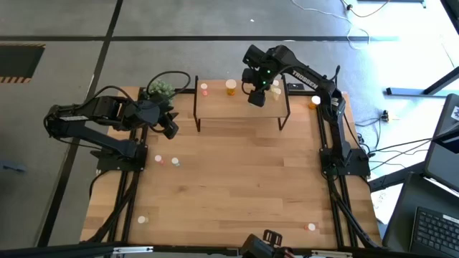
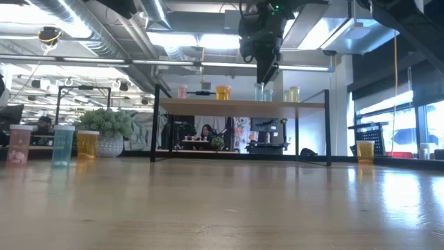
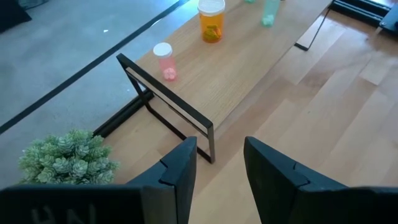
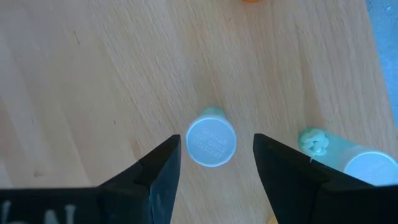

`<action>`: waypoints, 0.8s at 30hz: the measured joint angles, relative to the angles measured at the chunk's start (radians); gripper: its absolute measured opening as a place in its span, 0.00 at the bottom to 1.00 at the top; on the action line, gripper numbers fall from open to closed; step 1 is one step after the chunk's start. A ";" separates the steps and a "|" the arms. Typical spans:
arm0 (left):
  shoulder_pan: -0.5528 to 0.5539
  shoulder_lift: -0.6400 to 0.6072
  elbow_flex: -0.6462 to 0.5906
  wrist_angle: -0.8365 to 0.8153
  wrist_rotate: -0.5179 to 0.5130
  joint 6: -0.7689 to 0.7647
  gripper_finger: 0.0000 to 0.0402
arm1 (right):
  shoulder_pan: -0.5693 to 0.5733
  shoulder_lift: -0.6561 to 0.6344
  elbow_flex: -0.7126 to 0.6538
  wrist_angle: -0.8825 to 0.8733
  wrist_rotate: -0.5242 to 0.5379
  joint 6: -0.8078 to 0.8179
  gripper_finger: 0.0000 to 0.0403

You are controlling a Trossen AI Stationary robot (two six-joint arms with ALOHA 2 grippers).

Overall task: Pick and place medicine bottles onto shelf by color
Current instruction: Adjust the blue medicine bottle on the shelf to align with the other blue medicine bottle

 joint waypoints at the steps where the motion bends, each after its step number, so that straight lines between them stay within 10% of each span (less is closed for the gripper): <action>1: 0.000 0.000 0.000 0.000 0.000 0.006 0.32 | 0.000 0.000 0.000 0.000 0.000 -0.001 0.51; 24: 0.000 0.000 0.000 0.000 0.000 0.009 0.32 | 0.001 0.023 0.001 0.000 0.032 0.000 0.43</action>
